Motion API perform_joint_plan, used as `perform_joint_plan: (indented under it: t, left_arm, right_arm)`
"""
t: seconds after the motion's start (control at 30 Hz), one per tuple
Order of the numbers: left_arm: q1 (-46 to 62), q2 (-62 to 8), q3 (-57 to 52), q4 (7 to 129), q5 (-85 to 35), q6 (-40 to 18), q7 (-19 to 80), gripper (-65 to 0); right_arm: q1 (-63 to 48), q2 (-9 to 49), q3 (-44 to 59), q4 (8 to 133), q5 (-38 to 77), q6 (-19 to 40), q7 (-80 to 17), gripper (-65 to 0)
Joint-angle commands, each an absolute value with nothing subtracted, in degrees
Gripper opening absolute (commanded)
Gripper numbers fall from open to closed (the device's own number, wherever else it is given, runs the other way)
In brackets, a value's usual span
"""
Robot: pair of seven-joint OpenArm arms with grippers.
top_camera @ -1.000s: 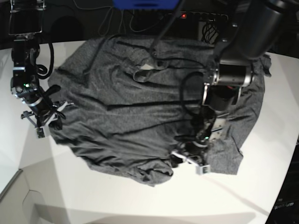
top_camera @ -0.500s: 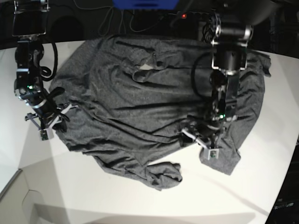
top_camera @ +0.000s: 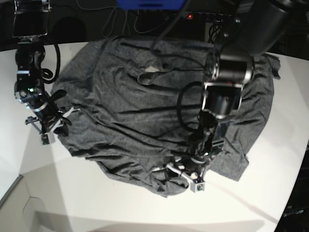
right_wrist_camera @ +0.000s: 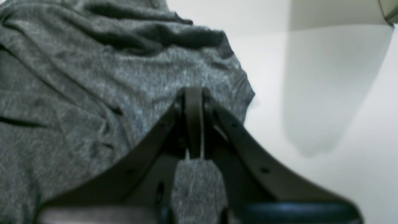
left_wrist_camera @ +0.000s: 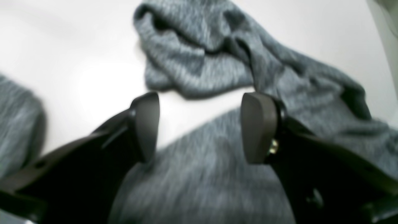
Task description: Layout the t-shirt on the table in an organized manner, then fold the t-shirt properly
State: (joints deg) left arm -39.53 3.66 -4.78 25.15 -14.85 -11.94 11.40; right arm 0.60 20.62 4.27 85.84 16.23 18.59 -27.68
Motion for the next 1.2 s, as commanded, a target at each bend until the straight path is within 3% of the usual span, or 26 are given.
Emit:
perform_joint_plan:
  t: [0.0,0.13,0.3,0.7,0.8,1.07,1.17]
  left_arm:
    - [-43.03,4.09,-4.44,22.55,-14.99,-12.18,7.52,-24.8]
    - [-47.69,4.09,-4.44,9.54,-14.99,-8.84,-3.21,-24.7]
    - [-47.87,3.74,-4.26,9.01,-14.99,-2.42,-6.29,-24.7]
    - [-46.29,3.65,-4.70,10.07,-15.52,-1.89,-6.02,-25.1]
    - [-43.21,3.65,-4.70,18.07,-15.52,-1.89,-4.97,-25.1]
    - [-30.29,0.75,-4.79,55.08,-15.52,-1.80,12.79,-25.1]
    - [-28.00,-1.01,-4.79,59.21,-15.52,-1.80,17.27,-25.1]
  right_arm:
    - [0.75,21.49,4.62,86.99,16.66,18.68,-26.24,-65.0]
    - [-0.31,21.76,4.62,87.78,16.66,18.68,-26.24,-65.0]
    - [-0.84,21.76,4.62,87.87,16.66,18.68,-26.24,-65.0]
    - [3.91,21.49,4.35,86.64,16.66,18.68,-26.15,-65.0]
    - [10.77,20.53,3.03,81.80,16.66,18.68,-26.15,-65.0]
    - [30.20,13.41,-6.90,56.75,16.66,18.68,-25.63,-65.0]
    - [34.95,9.80,-10.77,47.34,16.66,18.68,-22.99,-65.0]
